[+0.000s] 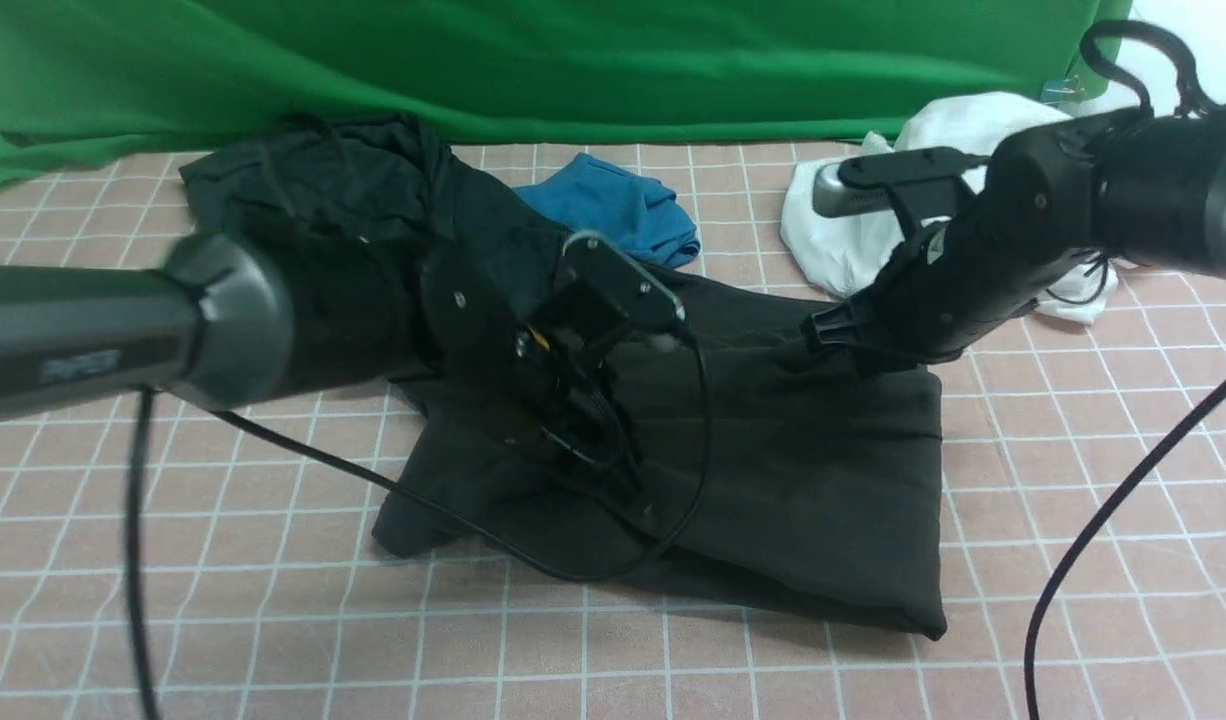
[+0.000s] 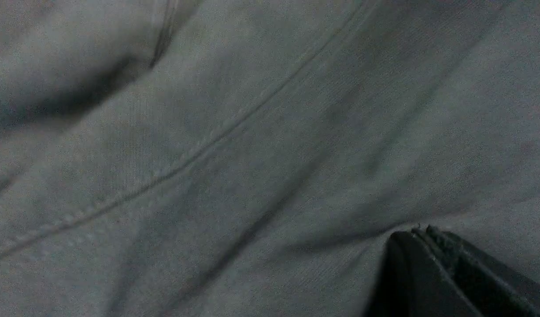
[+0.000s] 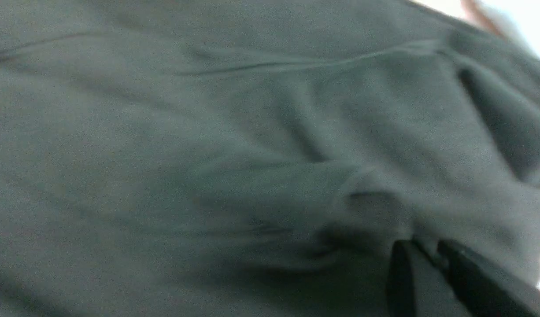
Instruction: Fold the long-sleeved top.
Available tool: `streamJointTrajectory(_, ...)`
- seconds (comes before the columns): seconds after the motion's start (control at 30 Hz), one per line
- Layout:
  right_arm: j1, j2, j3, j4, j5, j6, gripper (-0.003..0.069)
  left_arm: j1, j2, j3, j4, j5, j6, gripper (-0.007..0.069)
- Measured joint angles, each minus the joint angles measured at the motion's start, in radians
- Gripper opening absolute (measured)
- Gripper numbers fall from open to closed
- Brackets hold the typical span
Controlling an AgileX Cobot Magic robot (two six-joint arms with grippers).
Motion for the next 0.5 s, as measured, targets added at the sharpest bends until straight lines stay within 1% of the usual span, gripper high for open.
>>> streamJointTrajectory(0.1, -0.032, -0.024, 0.000, -0.001, 0.006, 0.011, 0.0192, 0.002, 0.013, 0.000, 0.020, -0.002, -0.006, 0.0017)
streamJointTrajectory(0.13, -0.041, -0.042, 0.000, -0.001, 0.020, 0.024, 0.0245, 0.002, 0.008, -0.001, 0.023, 0.000, -0.007, 0.0017)
streamJointTrajectory(0.17, -0.043, -0.047, 0.000, -0.001, 0.023, 0.024, 0.0245, 0.002, 0.006, -0.001, 0.026, 0.001, -0.008, 0.0017)
streamJointTrajectory(0.2, -0.055, -0.081, 0.000, -0.001, 0.061, 0.046, 0.0339, 0.002, -0.016, -0.001, 0.034, 0.014, -0.010, 0.0017)
streamJointTrajectory(0.23, -0.060, -0.101, 0.000, -0.001, 0.092, 0.055, 0.0383, 0.002, -0.039, -0.001, 0.037, 0.019, -0.013, 0.0017)
streamJointTrajectory(0.27, -0.061, -0.105, 0.000, -0.001, 0.098, 0.059, 0.0405, 0.002, -0.045, -0.001, 0.037, 0.020, -0.013, 0.0017)
streamJointTrajectory(0.37, -0.066, -0.128, 0.016, 0.032, 0.156, 0.079, 0.0563, 0.002, -0.199, 0.000, 0.047, 0.022, -0.021, 0.0017)
streamJointTrajectory(0.4, -0.066, -0.122, 0.029, 0.059, 0.147, 0.079, 0.0582, 0.002, -0.250, 0.000, 0.057, 0.018, -0.031, 0.0017)
streamJointTrajectory(0.5, -0.066, -0.085, 0.058, 0.110, 0.106, 0.079, 0.0585, 0.002, -0.377, 0.000, 0.111, 0.015, -0.087, 0.0017)
